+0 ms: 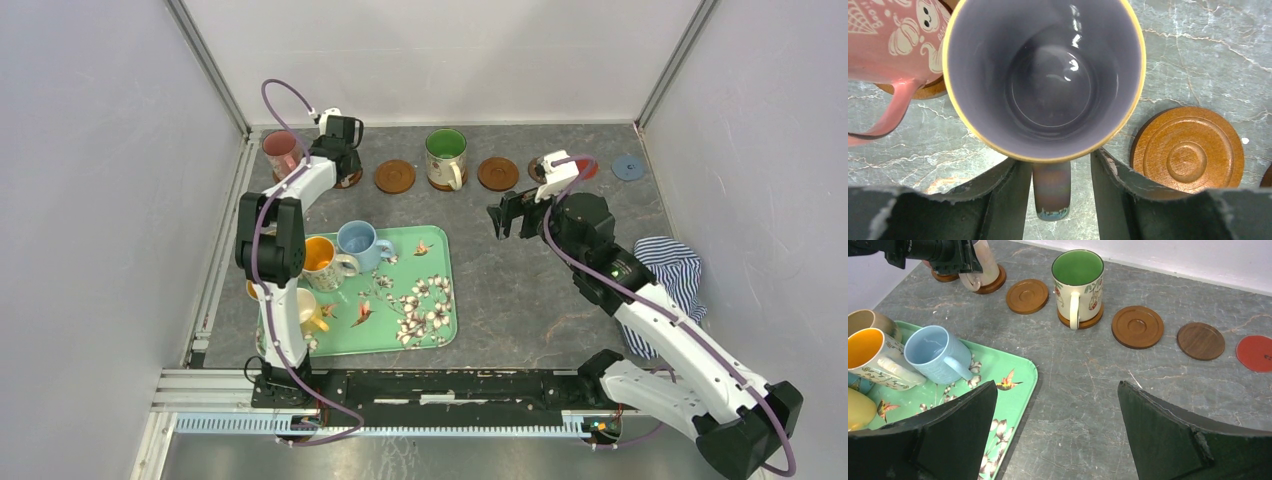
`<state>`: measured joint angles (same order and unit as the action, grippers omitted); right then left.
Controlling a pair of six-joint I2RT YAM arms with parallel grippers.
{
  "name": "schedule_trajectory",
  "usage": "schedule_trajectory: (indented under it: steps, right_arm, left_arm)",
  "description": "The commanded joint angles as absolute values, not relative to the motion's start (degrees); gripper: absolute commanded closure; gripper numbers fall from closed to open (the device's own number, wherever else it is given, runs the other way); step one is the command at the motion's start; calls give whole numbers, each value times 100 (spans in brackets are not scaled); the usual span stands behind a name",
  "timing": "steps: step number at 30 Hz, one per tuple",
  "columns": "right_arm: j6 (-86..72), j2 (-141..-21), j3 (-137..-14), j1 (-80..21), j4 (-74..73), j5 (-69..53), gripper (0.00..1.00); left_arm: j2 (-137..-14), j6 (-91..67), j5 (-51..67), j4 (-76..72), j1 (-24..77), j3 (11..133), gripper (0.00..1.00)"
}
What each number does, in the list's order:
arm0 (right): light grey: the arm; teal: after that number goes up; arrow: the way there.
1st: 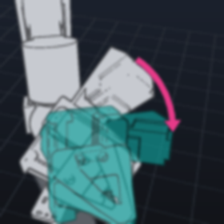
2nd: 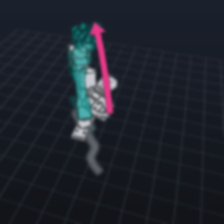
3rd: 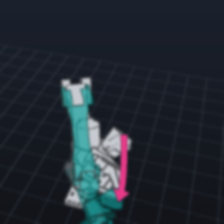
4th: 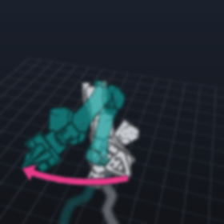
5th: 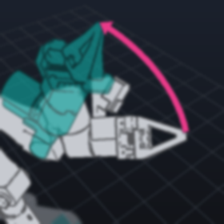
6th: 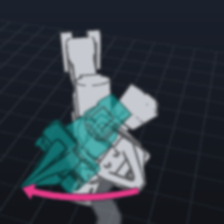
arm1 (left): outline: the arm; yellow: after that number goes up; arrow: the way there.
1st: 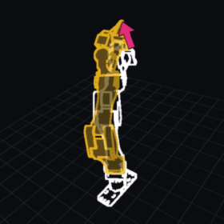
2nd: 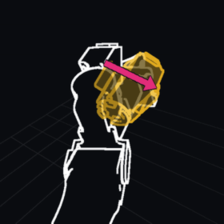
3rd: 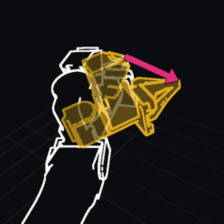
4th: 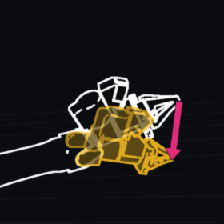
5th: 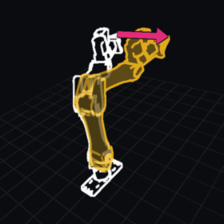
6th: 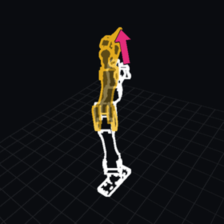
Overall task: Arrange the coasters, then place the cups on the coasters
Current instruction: Place the cup on the coaster.
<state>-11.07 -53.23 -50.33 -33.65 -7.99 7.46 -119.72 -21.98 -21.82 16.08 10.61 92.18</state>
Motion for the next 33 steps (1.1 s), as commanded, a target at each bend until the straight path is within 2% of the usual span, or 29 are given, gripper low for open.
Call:
schedule_trajectory:
  steps: [1,10,15,18,24,33]
  right_arm:
    - [-1032,-5351,-5176,-3384,-722,630,2]
    - [-1046,-5490,-5194,-3380,-812,418,2]
    - [-1078,-5586,-5221,-3383,-867,237,2]
    - [-1126,-5630,-5205,-3383,-870,171,2]
    - [-1211,-5669,-5151,-3380,-891,72,2]
    - [-1218,-5580,-5010,-3384,-890,425,2]
  left_arm:
    - [-11340,-1925,-2182,1293,1028,9190,45]
    - [-10683,-2064,-2127,1421,1125,8871,28]
    - [-10105,-2376,-2304,1522,1368,8421,8]
    - [-9732,-2639,-2397,1599,1605,8103,1]
    - [-9178,-3189,-3187,2222,2347,7713,0]
    - [-8629,-5344,-4737,3336,4047,7338,0]
